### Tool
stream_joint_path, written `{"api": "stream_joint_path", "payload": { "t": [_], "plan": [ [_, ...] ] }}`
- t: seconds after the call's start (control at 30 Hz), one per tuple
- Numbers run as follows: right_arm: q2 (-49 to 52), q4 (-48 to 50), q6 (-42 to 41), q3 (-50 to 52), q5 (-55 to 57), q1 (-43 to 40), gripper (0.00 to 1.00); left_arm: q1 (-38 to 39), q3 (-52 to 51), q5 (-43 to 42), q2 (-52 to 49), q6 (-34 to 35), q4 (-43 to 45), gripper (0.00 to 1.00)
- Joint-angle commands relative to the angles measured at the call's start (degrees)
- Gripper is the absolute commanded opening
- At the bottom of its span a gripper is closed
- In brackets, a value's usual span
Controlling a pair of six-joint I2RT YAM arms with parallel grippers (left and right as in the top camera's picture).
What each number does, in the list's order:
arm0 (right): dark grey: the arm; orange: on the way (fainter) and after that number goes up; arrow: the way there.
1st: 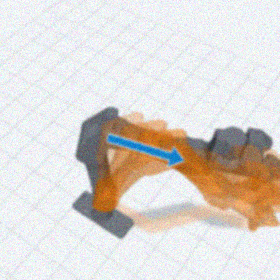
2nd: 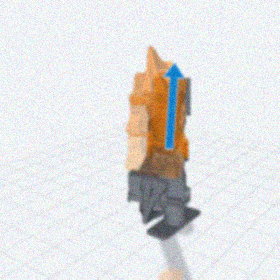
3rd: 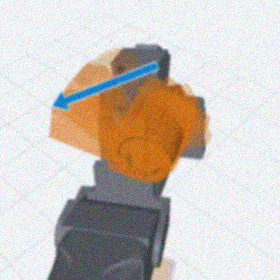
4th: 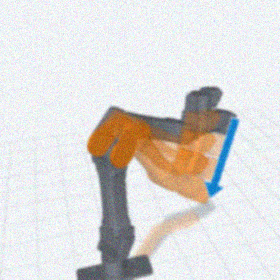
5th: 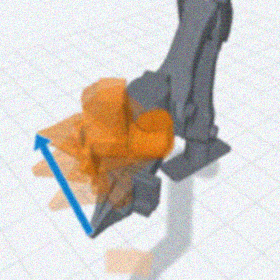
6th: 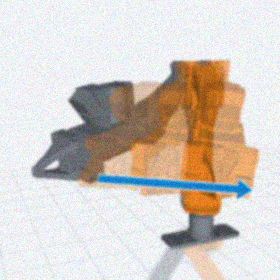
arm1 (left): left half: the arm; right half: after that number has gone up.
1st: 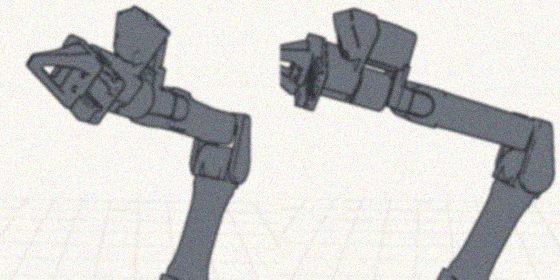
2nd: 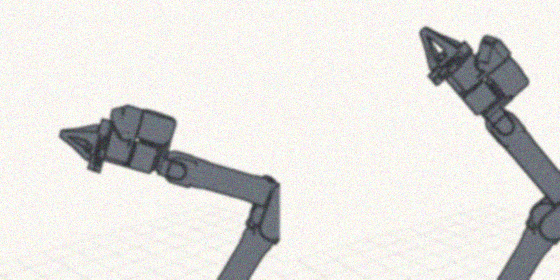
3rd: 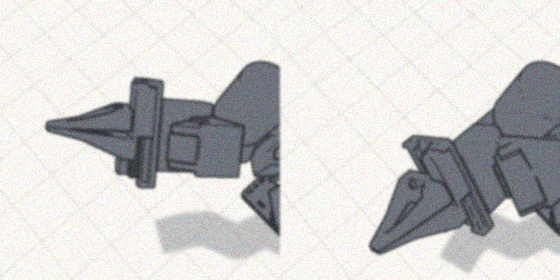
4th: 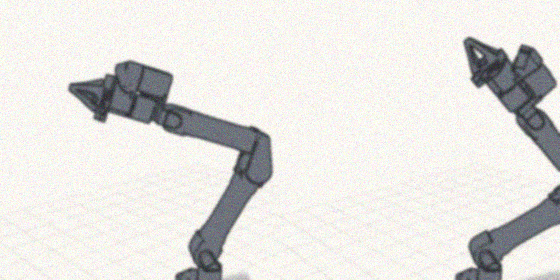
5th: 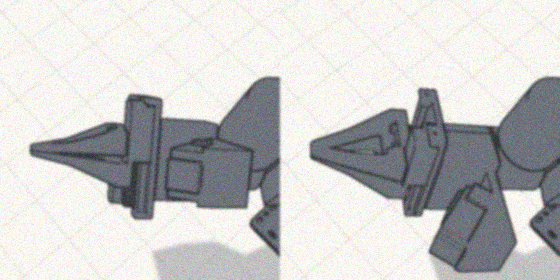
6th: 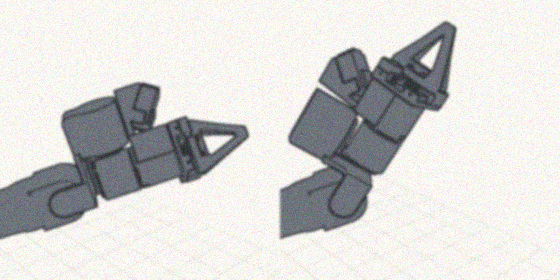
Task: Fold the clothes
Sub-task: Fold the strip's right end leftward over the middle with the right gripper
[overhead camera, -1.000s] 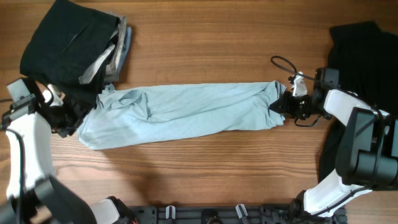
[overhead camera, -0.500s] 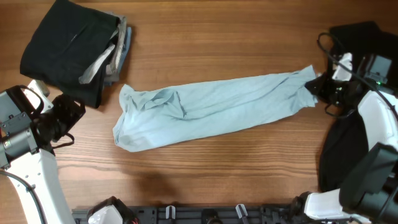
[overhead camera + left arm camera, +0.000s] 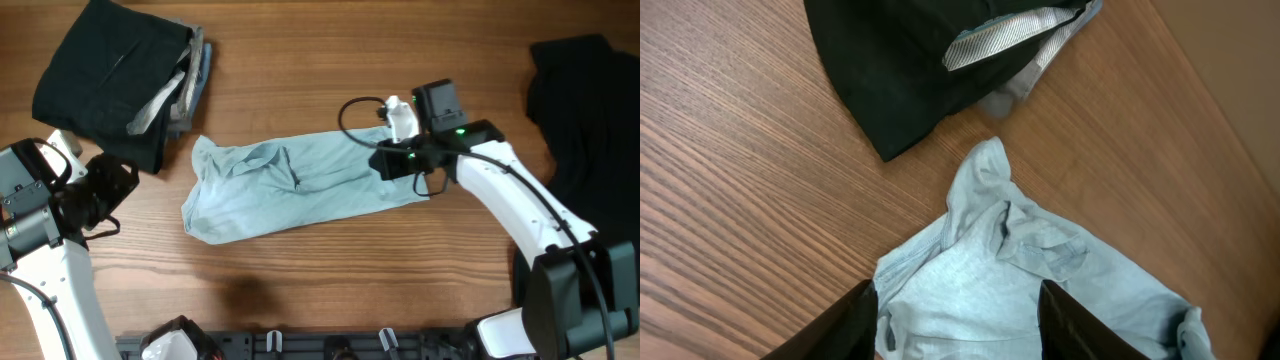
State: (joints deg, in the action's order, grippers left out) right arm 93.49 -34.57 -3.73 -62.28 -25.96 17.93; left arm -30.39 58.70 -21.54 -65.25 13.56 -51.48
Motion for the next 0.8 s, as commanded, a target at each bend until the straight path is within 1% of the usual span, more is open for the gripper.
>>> {"api": "stream_joint_path", "payload": {
  "t": [0.0, 0.13, 0.27, 0.3, 0.37, 0.4, 0.43, 0.47, 0.5, 0.57, 0.6, 0.67, 0.7, 0.73, 0.77],
  "plan": [
    [0.9, 2.6, 2.2, -0.3, -1.5, 3.6, 0.04, 0.2, 0.9, -0.5, -0.2, -1.4, -0.1, 0.51],
    [0.9, 5.0, 1.8, -0.3, -1.5, 7.0, 0.04, 0.2, 0.9, -0.5, -0.2, -1.4, -0.3, 0.51],
    [0.9, 8.0, -1.4, -0.2, -1.4, 8.7, 0.04, 0.2, 0.9, -0.5, -0.2, -1.4, -0.4, 0.51],
    [0.9, 8.7, -1.7, -0.2, -1.4, 8.8, 0.07, 0.2, 0.9, -0.5, -0.2, -1.4, -0.5, 0.51],
    [0.9, 9.7, -2.2, -0.2, -2.6, 8.8, 0.20, 0.2, 0.9, -0.5, -0.2, -1.4, -0.5, 0.51],
    [0.9, 9.2, -1.8, -0.2, -4.1, 8.8, 0.21, 0.2, 0.9, -0.5, -0.2, -1.4, -0.6, 0.51],
    [0.9, 8.5, 0.3, -0.2, -6.4, 8.8, 0.24, 0.2, 0.9, -0.5, -0.2, -1.4, -0.7, 0.51],
    [0.9, 7.8, 2.3, -0.2, -8.5, 8.8, 0.30, 0.2, 0.9, -0.5, -0.2, -1.4, -0.8, 0.51],
    [0.9, 7.3, 3.0, -0.2, -9.3, 8.8, 0.39, 0.2, 0.9, -0.5, -0.2, -1.4, -1.0, 0.51],
    [0.9, 7.2, 5.9, -0.3, -8.1, 8.6, 0.65, 0.2, 0.9, -0.5, -0.3, -1.4, -0.9, 0.51],
    [0.9, 7.3, 5.7, -0.3, -6.9, 8.4, 0.66, 0.2, 0.9, -0.5, -0.4, -1.4, -0.9, 0.51],
    [0.9, 7.3, 3.2, -0.3, -0.9, 7.9, 0.67, 0.2, 0.9, -0.5, -0.4, -1.4, -0.9, 0.52],
    [0.9, 7.2, -0.9, -0.3, 4.5, 7.3, 0.65, 0.2, 0.9, -0.5, -0.4, -1.4, -1.0, 0.52],
    [0.9, 7.1, -3.7, -0.3, 7.8, 6.6, 0.54, 0.2, 0.9, -0.5, -0.4, -1.4, -1.0, 0.52],
    [0.9, 7.1, -4.5, -0.3, 8.4, 6.0, 0.36, 0.2, 0.9, -0.5, -0.4, -1.4, -1.0, 0.52]
  ]
}}
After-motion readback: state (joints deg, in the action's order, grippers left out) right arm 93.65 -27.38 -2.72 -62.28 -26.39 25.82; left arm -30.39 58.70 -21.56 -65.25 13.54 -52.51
